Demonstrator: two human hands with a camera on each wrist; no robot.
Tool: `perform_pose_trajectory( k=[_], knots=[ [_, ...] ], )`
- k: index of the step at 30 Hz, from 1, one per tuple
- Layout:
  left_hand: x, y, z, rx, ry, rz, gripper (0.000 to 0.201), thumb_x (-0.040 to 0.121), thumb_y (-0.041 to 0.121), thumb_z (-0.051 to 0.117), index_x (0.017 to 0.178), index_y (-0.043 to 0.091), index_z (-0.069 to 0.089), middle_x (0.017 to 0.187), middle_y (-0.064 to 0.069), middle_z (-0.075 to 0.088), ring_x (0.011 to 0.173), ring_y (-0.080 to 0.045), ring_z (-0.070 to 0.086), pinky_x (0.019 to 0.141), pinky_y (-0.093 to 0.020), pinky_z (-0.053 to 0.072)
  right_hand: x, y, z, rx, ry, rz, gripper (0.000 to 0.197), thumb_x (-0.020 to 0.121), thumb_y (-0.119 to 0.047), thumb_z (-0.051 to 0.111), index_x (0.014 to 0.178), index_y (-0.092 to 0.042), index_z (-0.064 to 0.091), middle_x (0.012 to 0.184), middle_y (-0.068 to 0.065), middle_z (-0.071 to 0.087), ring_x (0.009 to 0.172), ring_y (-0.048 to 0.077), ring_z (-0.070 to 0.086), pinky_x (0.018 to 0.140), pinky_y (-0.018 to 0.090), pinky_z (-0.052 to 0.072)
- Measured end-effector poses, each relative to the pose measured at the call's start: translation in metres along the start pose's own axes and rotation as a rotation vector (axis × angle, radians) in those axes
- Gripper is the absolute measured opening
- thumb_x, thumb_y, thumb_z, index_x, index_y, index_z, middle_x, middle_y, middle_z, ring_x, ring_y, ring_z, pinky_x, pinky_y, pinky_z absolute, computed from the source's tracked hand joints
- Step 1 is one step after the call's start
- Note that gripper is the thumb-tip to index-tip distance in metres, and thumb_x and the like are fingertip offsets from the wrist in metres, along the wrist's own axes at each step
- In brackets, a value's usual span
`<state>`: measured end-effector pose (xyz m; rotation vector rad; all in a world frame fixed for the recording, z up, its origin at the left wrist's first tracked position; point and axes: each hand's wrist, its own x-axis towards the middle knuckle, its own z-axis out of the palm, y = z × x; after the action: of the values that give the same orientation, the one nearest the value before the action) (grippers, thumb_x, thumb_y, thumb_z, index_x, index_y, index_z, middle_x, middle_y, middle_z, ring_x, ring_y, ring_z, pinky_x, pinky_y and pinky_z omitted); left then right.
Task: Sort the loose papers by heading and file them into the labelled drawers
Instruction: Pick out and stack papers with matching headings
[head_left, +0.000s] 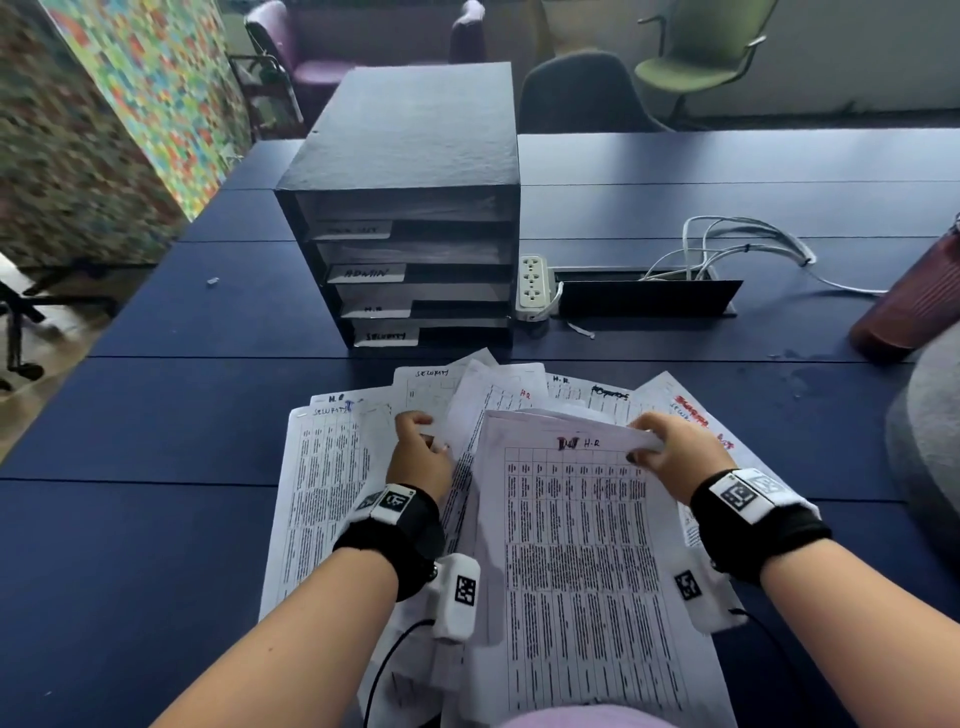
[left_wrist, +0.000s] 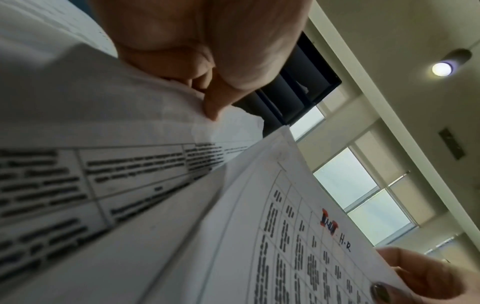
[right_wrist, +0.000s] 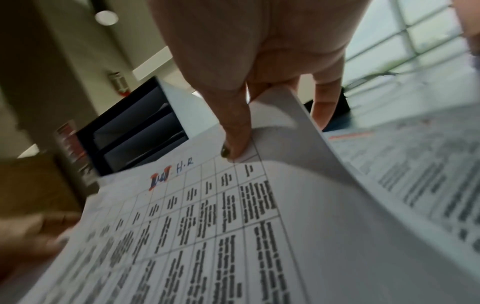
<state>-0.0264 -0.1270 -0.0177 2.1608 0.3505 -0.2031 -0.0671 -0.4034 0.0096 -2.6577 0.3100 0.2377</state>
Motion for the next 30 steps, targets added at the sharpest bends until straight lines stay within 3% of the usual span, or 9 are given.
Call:
perform_pose_trajectory(
  k=[3,6,8,11,15,17,20,26,30],
  knots=[
    [-0.001,-0.006,-0.001,0.085,-0.074,0.010,0.033,0.093,0.008,0.048,0.125,0.012,0.044,0.093,-0.009,0.062,0.083,-0.026,0.058,0.072,-0.028,0.044,0.000,0.011,0.004,0.360,0.085,0.092,0.025,0.075,-0.024,0.075,0.096,-0.027,0.061,0.083,-0.009,0.064,0.074,0.009,0.061,0.062,0.022,0.044],
    [0.008,-0.006,-0.012,0.194,-0.023,0.076,0.022,0.092,0.008,0.045,0.108,0.008,0.060,0.103,-0.014,0.065,0.095,-0.033,0.060,0.077,-0.030,0.044,0.003,0.026,0.011,0.696,0.146,0.151,0.044,0.064,-0.030,0.082,0.103,-0.026,0.061,0.098,-0.012,0.058,0.088,0.014,0.060,0.079,0.029,0.048],
    [0.013,0.000,-0.025,0.134,0.087,0.123,0.019,0.090,0.006,0.043,0.097,0.009,0.061,0.097,-0.016,0.066,0.088,-0.033,0.060,0.072,-0.030,0.041,0.004,0.037,0.020,0.897,0.077,0.212,0.060,0.050,-0.039,0.086,0.102,-0.020,0.061,0.100,0.000,0.065,0.087,0.020,0.063,0.077,0.031,0.052],
    [0.018,0.011,-0.051,0.050,0.208,0.148,0.019,0.090,0.004,0.043,0.097,0.008,0.060,0.093,-0.016,0.063,0.082,-0.030,0.056,0.070,-0.028,0.037,0.002,0.046,0.038,0.907,-0.109,0.262,0.040,0.059,-0.021,0.085,0.093,-0.016,0.065,0.098,0.012,0.071,0.087,0.027,0.067,0.085,0.042,0.053],
    [0.025,0.024,-0.082,-0.057,0.367,0.201,0.016,0.091,0.003,0.043,0.094,0.006,0.058,0.086,-0.013,0.057,0.076,-0.022,0.046,0.065,-0.025,0.032,-0.001,0.049,0.047,0.922,-0.132,0.274,0.024,0.075,-0.004,0.072,0.092,-0.019,0.065,0.095,0.010,0.070,0.094,0.033,0.064,0.093,0.055,0.047],
    [0.027,0.030,-0.094,-0.143,0.438,0.241,0.016,0.091,0.001,0.042,0.091,0.008,0.057,0.083,-0.010,0.055,0.075,-0.018,0.045,0.063,-0.024,0.031,-0.004,0.047,0.047,0.996,-0.123,0.258,0.044,0.060,-0.029,0.085,0.096,-0.016,0.064,0.093,0.009,0.069,0.092,0.031,0.063,0.092,0.054,0.047],
    [0.028,0.044,-0.115,-0.252,0.548,0.260,0.016,0.092,0.001,0.039,0.087,0.012,0.049,0.085,-0.007,0.050,0.078,-0.014,0.040,0.058,-0.021,0.025,-0.001,0.055,0.053,1.090,-0.076,0.212,0.095,0.011,-0.063,0.085,0.092,-0.018,0.065,0.090,0.006,0.071,0.089,0.030,0.063,0.087,0.047,0.051],
    [0.031,0.074,-0.147,-0.367,0.652,0.295,0.013,0.098,0.011,0.039,0.097,0.018,0.050,0.092,0.005,0.052,0.087,-0.011,0.044,0.064,-0.009,0.033,-0.011,0.051,0.046,1.245,-0.093,0.140,0.096,0.011,-0.057,0.089,0.094,-0.016,0.064,0.084,0.003,0.072,0.074,0.018,0.068,0.063,0.031,0.057],
    [0.026,0.079,-0.126,-0.419,0.520,0.433,0.013,0.093,0.000,0.040,0.094,0.009,0.049,0.088,-0.001,0.055,0.080,-0.007,0.044,0.062,-0.004,0.034,-0.014,0.043,0.042,1.334,-0.110,0.091,0.092,0.018,-0.053,0.091,0.096,-0.013,0.065,0.087,0.005,0.073,0.077,0.021,0.068,0.075,0.039,0.057]
  ],
)
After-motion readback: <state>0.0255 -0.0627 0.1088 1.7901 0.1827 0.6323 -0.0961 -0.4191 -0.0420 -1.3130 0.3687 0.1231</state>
